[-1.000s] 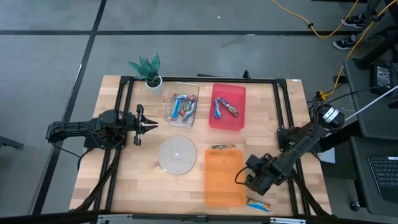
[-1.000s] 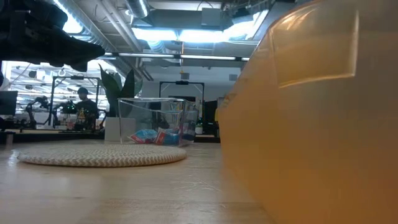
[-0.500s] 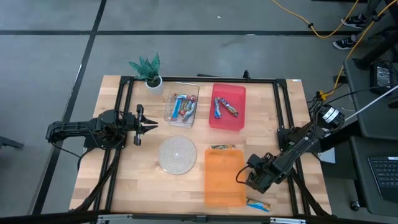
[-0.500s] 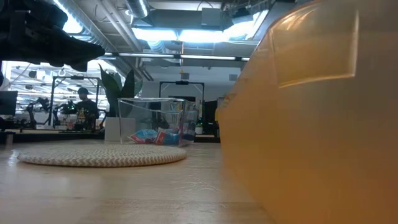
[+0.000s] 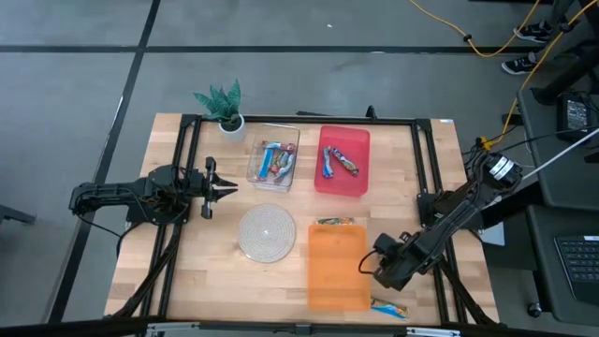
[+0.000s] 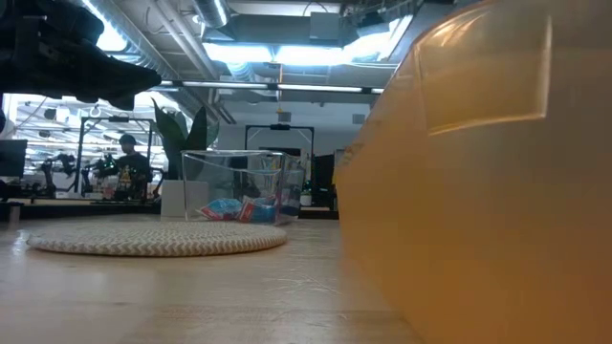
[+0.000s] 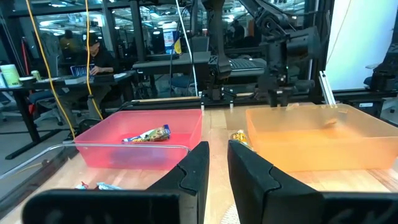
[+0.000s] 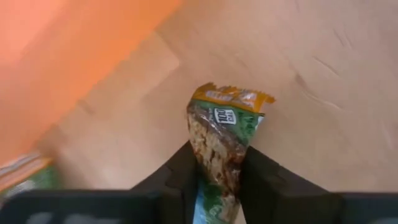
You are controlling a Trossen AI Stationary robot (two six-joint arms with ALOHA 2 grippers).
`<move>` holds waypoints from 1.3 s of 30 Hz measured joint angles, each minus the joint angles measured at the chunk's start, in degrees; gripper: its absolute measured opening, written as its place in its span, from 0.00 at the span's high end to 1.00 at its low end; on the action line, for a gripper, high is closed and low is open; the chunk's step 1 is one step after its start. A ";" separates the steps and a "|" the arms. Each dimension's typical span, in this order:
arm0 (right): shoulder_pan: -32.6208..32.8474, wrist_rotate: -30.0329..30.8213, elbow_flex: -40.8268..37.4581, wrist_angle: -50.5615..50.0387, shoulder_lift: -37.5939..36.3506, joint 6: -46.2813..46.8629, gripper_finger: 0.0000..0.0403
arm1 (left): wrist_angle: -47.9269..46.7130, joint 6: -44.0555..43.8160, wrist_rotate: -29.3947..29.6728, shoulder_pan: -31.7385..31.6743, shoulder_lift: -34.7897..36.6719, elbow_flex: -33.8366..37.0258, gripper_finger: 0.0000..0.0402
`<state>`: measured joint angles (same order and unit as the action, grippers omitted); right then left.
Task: Pick and place Granola Bars by type
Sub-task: Put the yellow granola bar into the orange bin
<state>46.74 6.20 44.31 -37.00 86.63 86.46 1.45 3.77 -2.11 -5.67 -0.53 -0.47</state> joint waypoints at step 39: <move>-16.47 10.48 36.40 -14.28 -15.38 -39.48 0.80 | 0.00 0.02 -0.02 0.01 0.00 0.00 0.86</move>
<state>30.27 16.67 80.72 -51.29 71.24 46.97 1.45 3.79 -2.13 -5.66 -0.53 -0.47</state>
